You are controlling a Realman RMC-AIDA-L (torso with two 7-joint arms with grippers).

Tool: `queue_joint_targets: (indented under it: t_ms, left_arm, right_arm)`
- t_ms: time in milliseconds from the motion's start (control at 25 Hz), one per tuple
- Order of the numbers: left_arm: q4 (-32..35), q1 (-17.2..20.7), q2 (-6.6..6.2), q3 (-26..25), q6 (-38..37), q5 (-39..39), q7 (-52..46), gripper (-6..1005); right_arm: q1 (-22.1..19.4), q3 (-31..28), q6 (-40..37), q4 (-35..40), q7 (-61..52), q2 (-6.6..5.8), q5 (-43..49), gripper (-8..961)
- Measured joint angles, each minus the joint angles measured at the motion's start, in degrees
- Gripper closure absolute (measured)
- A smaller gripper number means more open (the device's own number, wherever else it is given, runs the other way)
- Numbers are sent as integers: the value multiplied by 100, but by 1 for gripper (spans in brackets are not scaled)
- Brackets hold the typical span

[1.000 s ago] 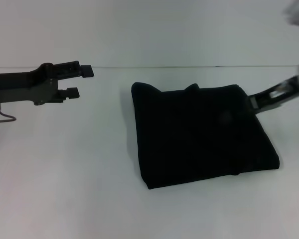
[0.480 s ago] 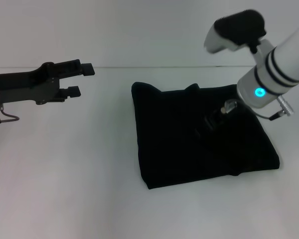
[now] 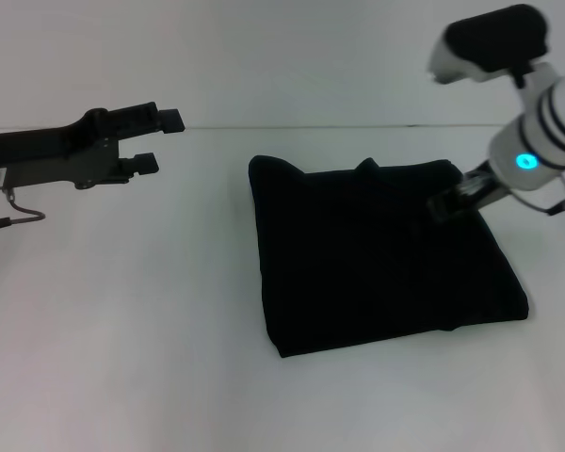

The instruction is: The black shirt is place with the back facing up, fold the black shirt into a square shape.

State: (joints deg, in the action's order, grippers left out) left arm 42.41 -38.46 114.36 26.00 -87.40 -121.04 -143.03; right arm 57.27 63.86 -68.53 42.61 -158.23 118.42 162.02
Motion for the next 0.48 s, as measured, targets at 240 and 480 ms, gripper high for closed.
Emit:
queue_joint_targets:
  t_ms: [240,480]
  left_arm:
    - [-28,38,-2,-11,-32,213,39,73]
    - [-40,79,-10,-10,-5,273,56,73]
  right_arm:
    - [-295,-455,343,-172,-494,-354,305,332]
    - [-527,-909,-20,16,529,-384,-991,330]
